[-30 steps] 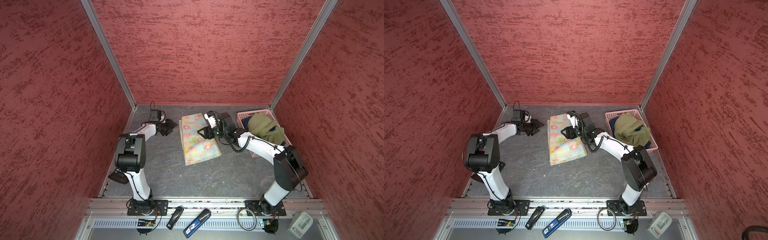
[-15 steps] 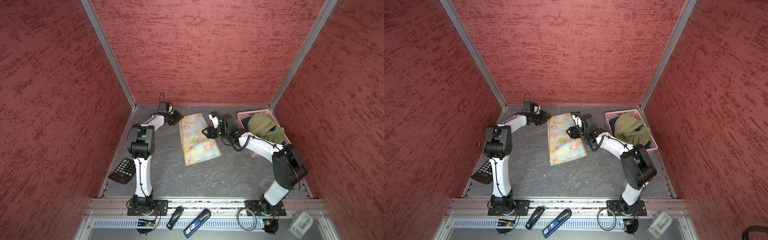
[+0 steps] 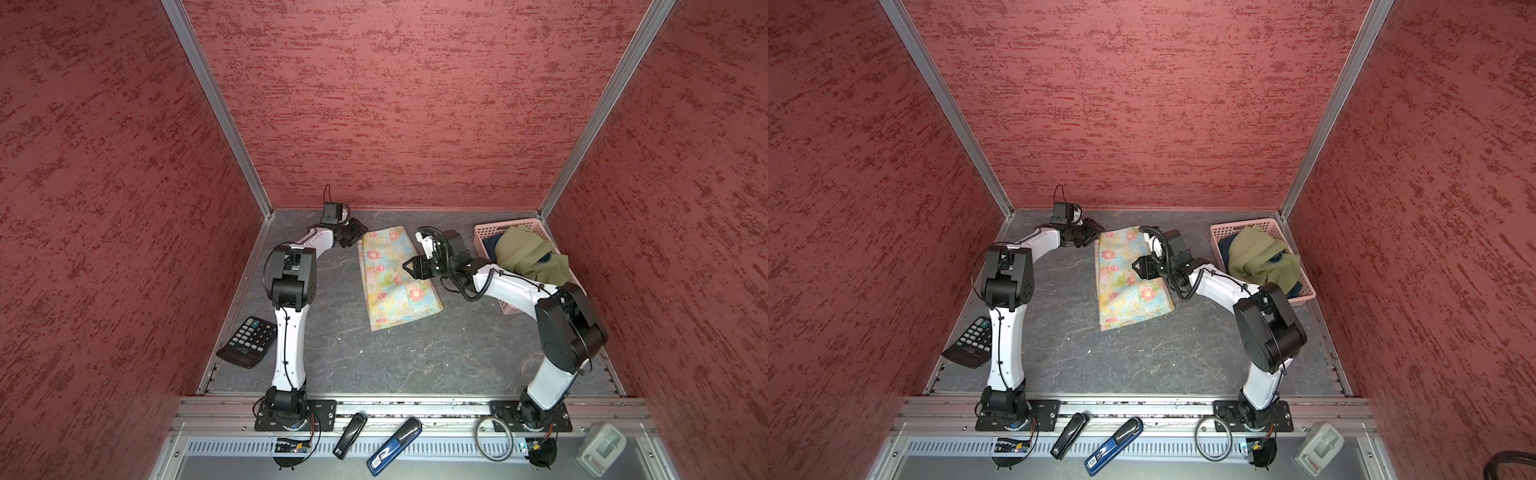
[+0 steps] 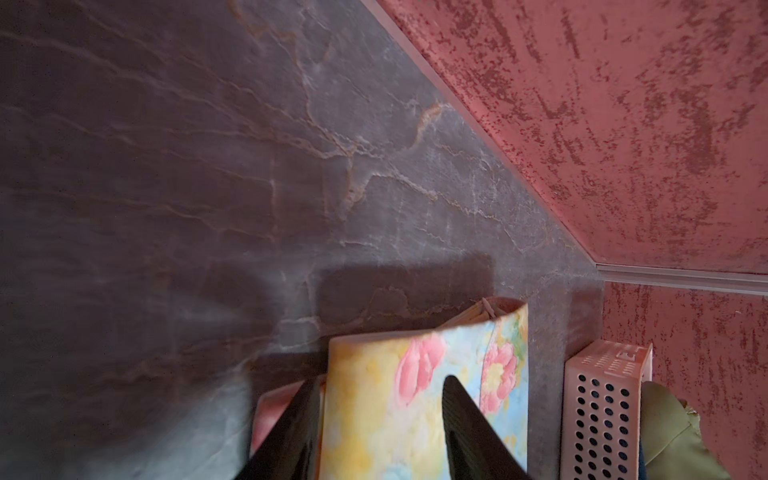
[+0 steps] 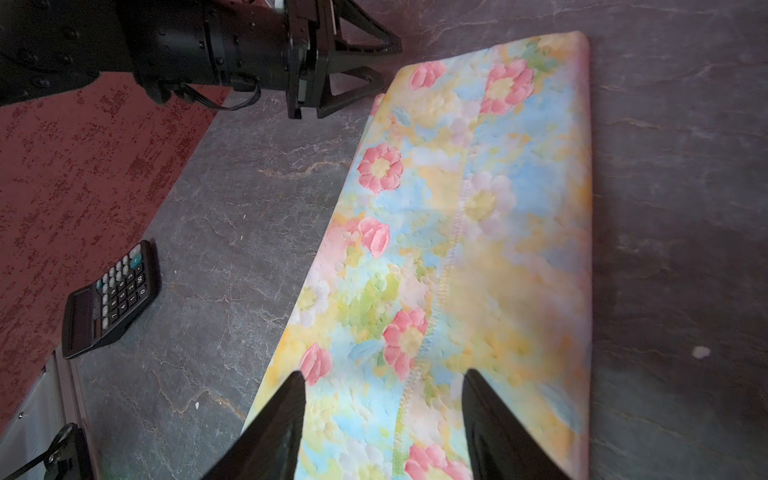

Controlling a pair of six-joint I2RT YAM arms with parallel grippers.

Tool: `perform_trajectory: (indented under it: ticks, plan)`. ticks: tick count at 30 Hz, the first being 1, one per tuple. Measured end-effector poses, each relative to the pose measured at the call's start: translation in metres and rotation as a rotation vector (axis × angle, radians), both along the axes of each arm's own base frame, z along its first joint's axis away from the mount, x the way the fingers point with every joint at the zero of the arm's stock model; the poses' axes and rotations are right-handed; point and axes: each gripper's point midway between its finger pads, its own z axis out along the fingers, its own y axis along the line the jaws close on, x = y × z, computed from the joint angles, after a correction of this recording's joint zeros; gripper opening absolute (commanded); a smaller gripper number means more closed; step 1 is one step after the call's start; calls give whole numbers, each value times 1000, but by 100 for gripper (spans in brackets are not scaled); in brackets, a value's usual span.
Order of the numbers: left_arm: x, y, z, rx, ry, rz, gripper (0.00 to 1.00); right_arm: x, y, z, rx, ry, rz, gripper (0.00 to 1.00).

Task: Fold and stack skirts
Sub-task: Smooth out the skirt at the center of the table.

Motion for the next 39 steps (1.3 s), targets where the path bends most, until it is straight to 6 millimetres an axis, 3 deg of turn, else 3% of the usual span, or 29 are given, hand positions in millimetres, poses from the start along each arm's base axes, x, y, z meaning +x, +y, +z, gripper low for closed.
perform_trajectory:
  ticks: [6,11,15,18,28,39]
  plan:
    - [13,-4,-13,-9,15,17,47,1,0,1,1,-4,0,61]
    - [13,-6,-18,-9,35,22,32,1,0,1,2,-6,0,61]
    - [12,-9,-19,-23,45,23,29,2,1,2,5,-11,0,61]
    - [13,-11,-16,-39,36,15,18,2,1,3,7,-14,-1,61]
    - [22,-21,-2,-91,-13,13,6,3,0,3,5,-20,-4,61]
    - [13,-19,15,-93,-30,28,1,6,-3,3,-5,-31,-5,61]
